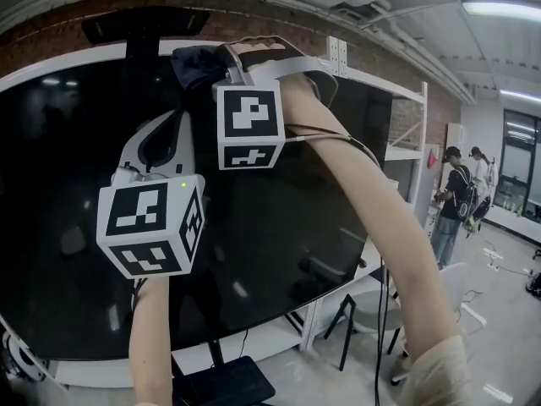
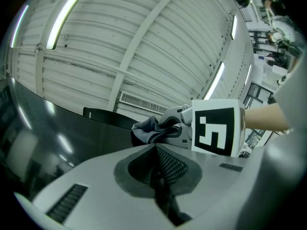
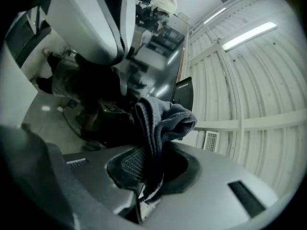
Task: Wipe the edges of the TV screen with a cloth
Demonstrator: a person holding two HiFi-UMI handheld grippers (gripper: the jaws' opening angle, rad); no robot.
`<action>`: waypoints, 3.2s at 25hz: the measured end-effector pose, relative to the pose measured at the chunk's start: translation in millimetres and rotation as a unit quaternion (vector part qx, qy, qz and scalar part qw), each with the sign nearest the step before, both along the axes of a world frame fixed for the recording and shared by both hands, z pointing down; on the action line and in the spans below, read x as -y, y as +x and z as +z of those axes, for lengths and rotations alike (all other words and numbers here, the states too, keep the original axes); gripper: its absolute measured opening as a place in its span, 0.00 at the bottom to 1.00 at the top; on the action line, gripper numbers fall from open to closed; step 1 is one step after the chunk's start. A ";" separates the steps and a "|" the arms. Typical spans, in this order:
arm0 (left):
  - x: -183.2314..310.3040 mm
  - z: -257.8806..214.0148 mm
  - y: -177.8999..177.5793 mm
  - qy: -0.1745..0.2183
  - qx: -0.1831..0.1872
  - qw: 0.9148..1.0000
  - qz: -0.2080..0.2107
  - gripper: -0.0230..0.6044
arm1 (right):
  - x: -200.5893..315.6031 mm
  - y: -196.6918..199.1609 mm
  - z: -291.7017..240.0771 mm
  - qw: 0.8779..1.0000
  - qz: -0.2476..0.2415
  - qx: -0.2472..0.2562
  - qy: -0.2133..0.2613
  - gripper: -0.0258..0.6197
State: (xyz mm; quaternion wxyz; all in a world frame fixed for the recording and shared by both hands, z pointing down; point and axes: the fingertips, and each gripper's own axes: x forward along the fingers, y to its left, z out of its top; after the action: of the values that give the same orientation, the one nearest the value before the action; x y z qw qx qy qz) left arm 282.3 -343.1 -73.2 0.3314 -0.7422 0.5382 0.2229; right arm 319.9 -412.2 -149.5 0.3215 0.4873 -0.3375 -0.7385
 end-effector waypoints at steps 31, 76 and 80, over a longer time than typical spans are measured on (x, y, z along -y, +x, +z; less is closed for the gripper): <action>87.5 12.6 248.4 -0.021 0.016 0.999 0.048 0.06 | 82.3 249.0 -17.2 0.997 0.008 0.076 -0.015 0.12; 176.0 48.6 499.4 -0.050 0.060 0.997 0.009 0.06 | 159.4 509.0 20.8 0.855 -0.323 0.364 -0.179 0.12; 176.8 58.4 498.0 -0.056 0.061 0.997 0.005 0.06 | 158.4 505.1 45.9 0.865 -0.319 0.338 -0.190 0.12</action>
State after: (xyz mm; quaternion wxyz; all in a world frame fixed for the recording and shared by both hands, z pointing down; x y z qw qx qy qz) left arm 780.3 -519.9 -14.7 0.3203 -0.7745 0.5249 0.1487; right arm 825.0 -570.6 -103.6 0.0209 0.5023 -0.6960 -0.5128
